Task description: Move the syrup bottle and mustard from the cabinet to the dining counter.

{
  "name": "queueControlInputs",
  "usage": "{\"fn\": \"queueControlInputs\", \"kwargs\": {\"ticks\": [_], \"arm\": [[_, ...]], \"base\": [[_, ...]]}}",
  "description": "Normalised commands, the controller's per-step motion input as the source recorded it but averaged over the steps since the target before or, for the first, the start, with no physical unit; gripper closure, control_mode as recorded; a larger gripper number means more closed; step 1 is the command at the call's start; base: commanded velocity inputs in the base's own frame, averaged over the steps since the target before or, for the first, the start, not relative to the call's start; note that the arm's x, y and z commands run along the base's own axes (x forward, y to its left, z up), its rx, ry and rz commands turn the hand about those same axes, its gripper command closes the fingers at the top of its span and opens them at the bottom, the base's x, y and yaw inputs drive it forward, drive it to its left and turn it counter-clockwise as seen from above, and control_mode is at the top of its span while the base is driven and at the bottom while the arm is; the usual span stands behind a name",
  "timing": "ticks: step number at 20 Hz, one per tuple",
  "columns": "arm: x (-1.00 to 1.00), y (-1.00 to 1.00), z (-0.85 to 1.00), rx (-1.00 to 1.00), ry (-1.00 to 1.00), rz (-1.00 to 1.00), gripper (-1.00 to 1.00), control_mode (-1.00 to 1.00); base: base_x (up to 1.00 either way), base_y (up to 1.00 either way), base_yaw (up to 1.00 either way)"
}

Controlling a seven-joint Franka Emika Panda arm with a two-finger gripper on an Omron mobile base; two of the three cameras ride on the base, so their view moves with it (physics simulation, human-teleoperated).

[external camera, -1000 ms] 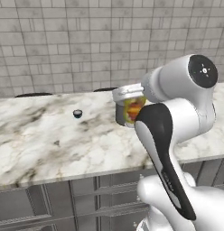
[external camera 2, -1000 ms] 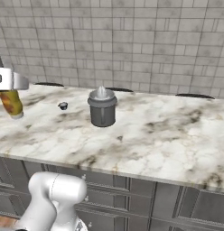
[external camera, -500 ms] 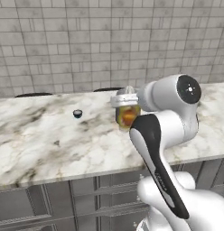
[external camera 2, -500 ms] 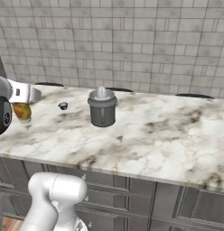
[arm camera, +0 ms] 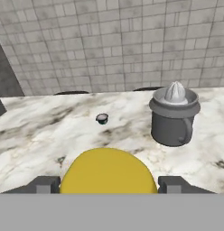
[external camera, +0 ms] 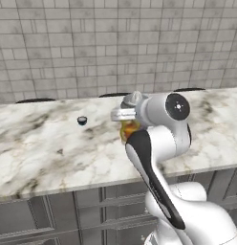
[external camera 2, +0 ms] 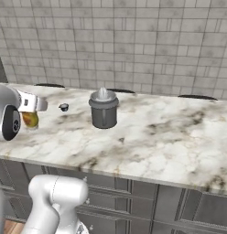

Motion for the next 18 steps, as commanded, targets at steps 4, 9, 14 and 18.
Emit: {"fn": "queueControlInputs", "kwargs": {"ticks": [4,9,14,18], "arm": [[0.37,0.04,-0.39,0.00,0.07,-0.05,1.00,-1.00],[0.31,0.14,-0.41,0.00,0.07,-0.04,1.00,-1.00],[0.34,0.26,-0.45,0.00,0.09,-0.05,1.00,-1.00],[0.28,0.21,-0.44,0.00,0.04,-0.04,1.00,-1.00]], "base": [[0.00,0.00,0.00],[0.00,0.00,0.00],[0.00,0.00,0.00],[0.00,0.00,0.00]]}}
